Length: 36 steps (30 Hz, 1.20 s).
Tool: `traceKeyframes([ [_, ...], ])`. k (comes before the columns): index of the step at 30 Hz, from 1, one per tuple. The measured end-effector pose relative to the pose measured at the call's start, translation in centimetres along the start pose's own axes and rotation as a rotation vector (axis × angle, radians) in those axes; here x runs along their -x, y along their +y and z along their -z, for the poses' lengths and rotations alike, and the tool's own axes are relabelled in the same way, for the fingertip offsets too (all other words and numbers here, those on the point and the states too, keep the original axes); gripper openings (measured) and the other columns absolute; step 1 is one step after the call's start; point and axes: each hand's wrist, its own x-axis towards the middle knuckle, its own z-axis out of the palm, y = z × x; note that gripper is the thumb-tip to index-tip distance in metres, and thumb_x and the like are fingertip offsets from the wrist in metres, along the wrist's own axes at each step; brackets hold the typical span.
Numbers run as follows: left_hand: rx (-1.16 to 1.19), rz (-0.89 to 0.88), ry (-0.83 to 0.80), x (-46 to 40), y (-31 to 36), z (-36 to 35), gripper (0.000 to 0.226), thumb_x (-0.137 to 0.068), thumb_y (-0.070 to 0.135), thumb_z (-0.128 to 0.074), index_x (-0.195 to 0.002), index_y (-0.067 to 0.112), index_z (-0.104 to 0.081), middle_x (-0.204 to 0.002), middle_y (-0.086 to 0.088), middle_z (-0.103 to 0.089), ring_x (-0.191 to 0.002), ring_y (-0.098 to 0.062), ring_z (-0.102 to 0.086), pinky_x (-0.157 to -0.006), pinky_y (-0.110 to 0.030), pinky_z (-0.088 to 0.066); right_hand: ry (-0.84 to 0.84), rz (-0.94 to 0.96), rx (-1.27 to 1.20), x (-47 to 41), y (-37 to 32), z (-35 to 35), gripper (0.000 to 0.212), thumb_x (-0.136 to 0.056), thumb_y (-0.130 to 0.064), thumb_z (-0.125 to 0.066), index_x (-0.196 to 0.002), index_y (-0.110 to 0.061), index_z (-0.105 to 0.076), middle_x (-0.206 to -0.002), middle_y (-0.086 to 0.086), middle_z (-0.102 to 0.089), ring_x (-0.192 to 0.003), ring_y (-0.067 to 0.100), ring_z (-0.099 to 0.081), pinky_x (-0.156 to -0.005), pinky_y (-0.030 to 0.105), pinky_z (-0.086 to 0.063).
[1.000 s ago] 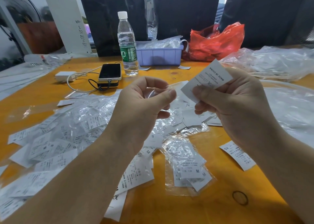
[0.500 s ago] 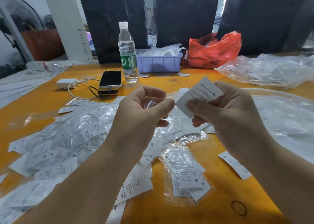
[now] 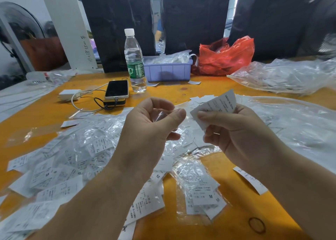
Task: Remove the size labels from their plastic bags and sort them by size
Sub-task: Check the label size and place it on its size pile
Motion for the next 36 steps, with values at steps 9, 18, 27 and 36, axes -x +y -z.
traceKeyframes([
  [9,-0.001,-0.025,-0.024,0.2,-0.5,-0.4,0.023,-0.064,0.028,-0.075,-0.079,0.015,-0.062,-0.077,0.0,-0.071,-0.074,-0.015,-0.069,-0.062,-0.023,-0.057,-0.192,-0.1,-0.038,0.1,0.3,0.0,0.019,-0.069,-0.009,-0.074,-0.087,-0.002,-0.072,-0.071,0.008,-0.065,-0.053,0.014,-0.057,-0.048,0.025,-0.053],
  [18,0.027,0.17,-0.129,-0.7,0.0,0.3,0.039,-0.067,0.03,-0.077,-0.102,0.019,-0.065,-0.084,-0.001,-0.072,-0.075,-0.014,-0.067,-0.064,-0.028,-0.055,-0.078,0.126,0.275,0.3,-0.4,0.5,0.011,-0.065,-0.009,-0.077,-0.073,-0.003,-0.071,-0.071,0.022,-0.063,-0.052,0.016,-0.054,-0.046,0.023,-0.048],
  [27,-0.249,0.044,-0.23,-0.1,0.4,0.1,0.028,-0.07,0.041,-0.067,-0.083,0.017,-0.074,-0.058,0.015,-0.06,-0.052,0.004,-0.054,-0.053,-0.007,-0.043,-0.065,0.146,0.37,0.1,-0.8,0.9,0.014,-0.073,0.002,-0.077,-0.076,0.003,-0.063,-0.069,0.013,-0.061,-0.054,0.016,-0.052,-0.046,0.023,-0.046],
  [36,-0.248,0.1,-0.147,-0.3,-0.3,0.3,0.026,-0.071,0.042,-0.067,-0.081,0.018,-0.075,-0.053,0.012,-0.052,-0.051,-0.005,-0.045,-0.056,-0.021,-0.046,-0.065,0.173,0.266,0.3,-1.5,1.0,0.023,-0.062,-0.021,-0.075,-0.077,-0.005,-0.068,-0.068,0.007,-0.065,-0.051,0.013,-0.05,-0.048,0.024,-0.045],
])
